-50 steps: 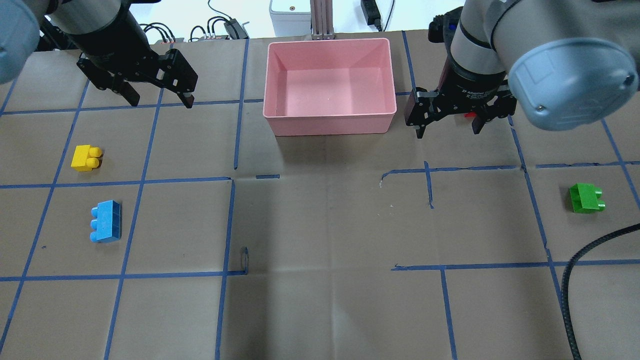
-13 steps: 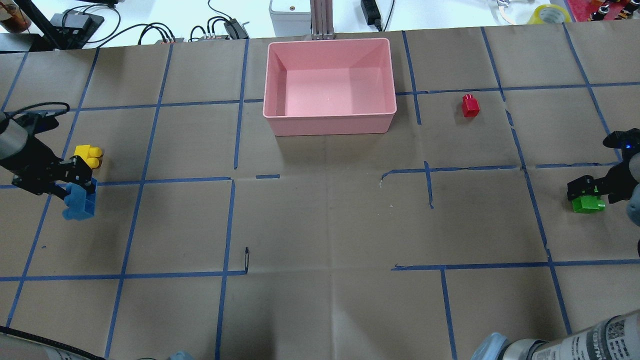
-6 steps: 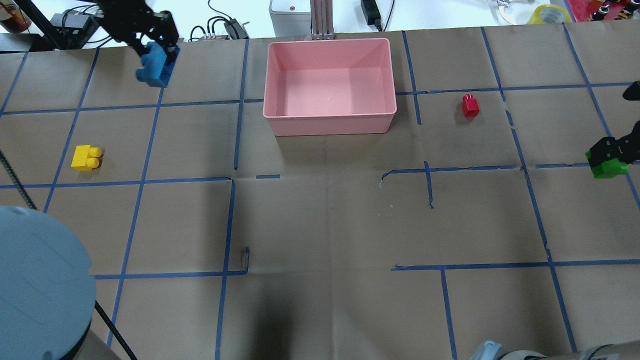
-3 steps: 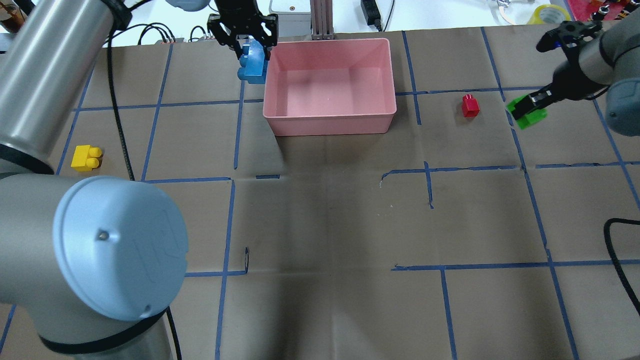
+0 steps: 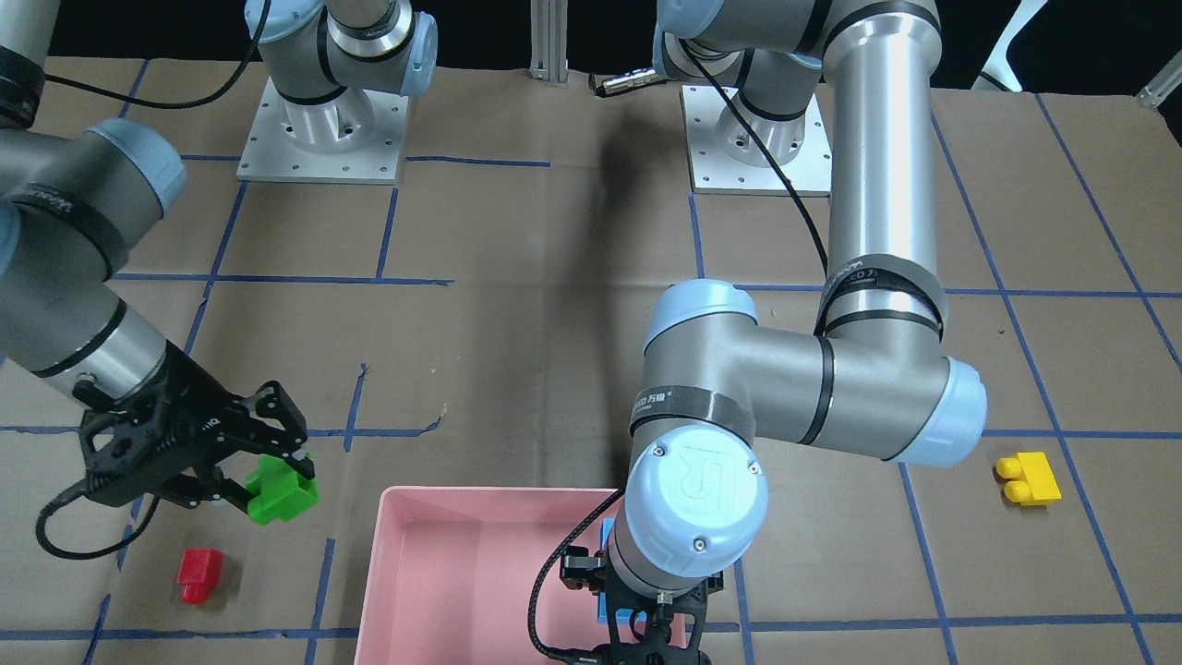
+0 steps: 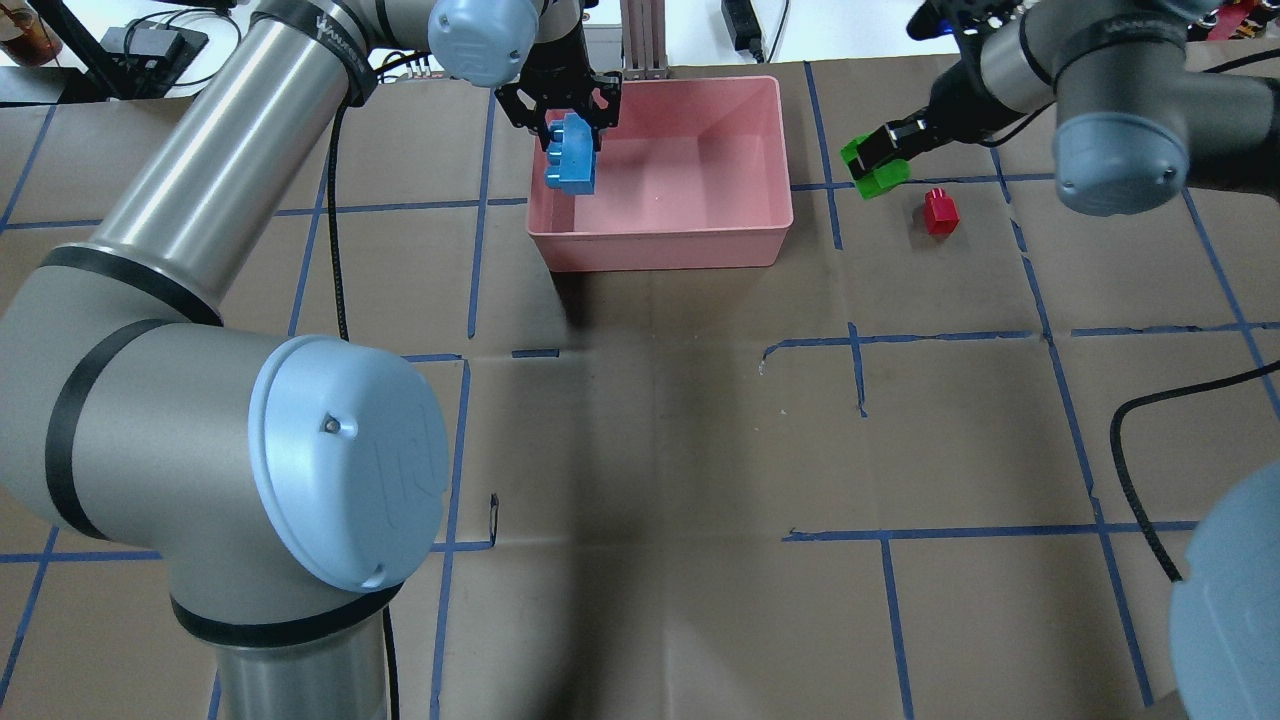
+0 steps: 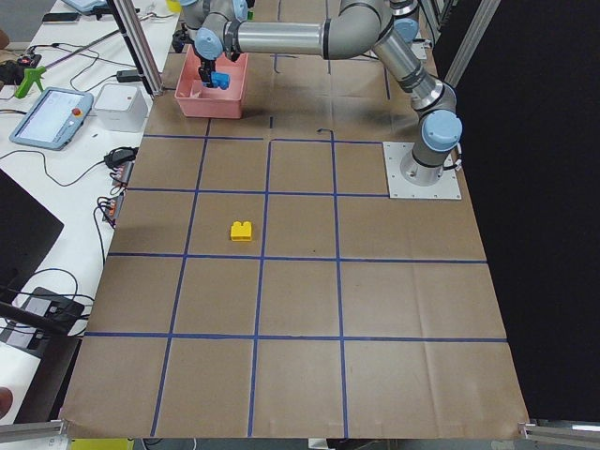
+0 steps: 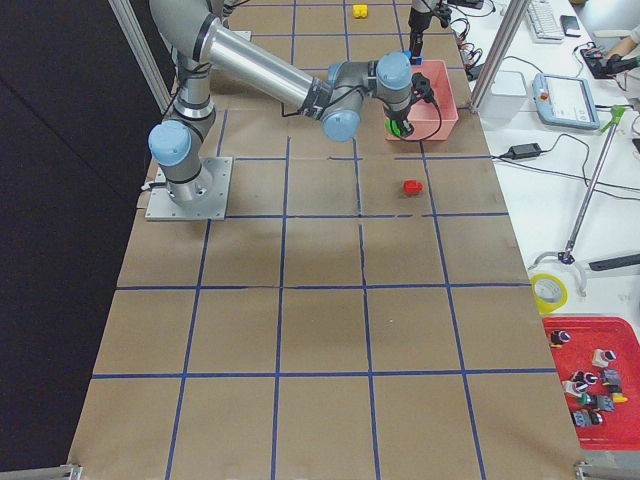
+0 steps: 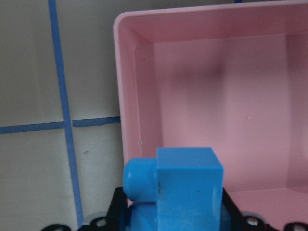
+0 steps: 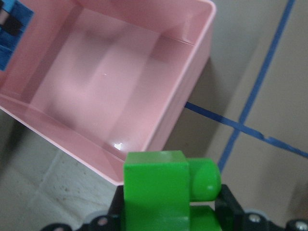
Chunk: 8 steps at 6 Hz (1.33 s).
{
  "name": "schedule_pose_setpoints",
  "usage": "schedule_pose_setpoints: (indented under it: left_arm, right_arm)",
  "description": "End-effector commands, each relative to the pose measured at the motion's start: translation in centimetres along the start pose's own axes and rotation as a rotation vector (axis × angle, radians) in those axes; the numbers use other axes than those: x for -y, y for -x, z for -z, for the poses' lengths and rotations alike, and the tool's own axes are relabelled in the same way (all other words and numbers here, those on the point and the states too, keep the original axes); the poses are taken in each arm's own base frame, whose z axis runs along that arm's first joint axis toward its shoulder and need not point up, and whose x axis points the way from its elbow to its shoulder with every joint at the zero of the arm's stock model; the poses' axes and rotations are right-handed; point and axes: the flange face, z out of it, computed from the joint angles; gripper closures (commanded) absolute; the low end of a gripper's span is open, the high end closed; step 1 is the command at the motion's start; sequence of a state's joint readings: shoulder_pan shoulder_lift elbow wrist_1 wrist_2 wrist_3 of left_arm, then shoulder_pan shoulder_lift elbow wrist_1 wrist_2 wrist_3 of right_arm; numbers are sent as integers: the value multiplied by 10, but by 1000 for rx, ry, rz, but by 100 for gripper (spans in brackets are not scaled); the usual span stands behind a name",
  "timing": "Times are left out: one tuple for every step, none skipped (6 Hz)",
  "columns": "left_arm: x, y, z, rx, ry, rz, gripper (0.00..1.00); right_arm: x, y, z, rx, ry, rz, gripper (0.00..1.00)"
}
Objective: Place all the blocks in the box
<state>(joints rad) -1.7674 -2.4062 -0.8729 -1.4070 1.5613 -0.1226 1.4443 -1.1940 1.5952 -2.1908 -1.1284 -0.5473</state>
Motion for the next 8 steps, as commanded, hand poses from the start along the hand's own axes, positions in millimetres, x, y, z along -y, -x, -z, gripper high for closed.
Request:
schedule_pose_setpoints:
  left_arm:
    - [5,-9,6,-4,-73,1,1]
    - [0,-5,30,-3,-90,2,0]
    - [-7,15,66,-4,-115,10,0]
    - [-14,46,98,-3,-106,38,0]
    - [-23,80,128,6,-93,20,0]
    - [-32,125,155,13,-78,17,0]
    - [-38,186,166,24,-62,26,0]
    - [-48,252,163,26,-44,67,0]
  right_arm:
    - [58,57,-33,34,-14,88,94]
    - [75,77,-37,39,-27,74,93]
    - [89,88,-45,41,-43,77,89]
    - [106,99,-36,32,-78,102,70]
    - [114,103,-35,32,-87,106,1]
    - [118,110,-45,42,-81,94,0]
    - [121,115,-52,46,-77,86,0]
    - [122,116,-50,46,-77,86,0]
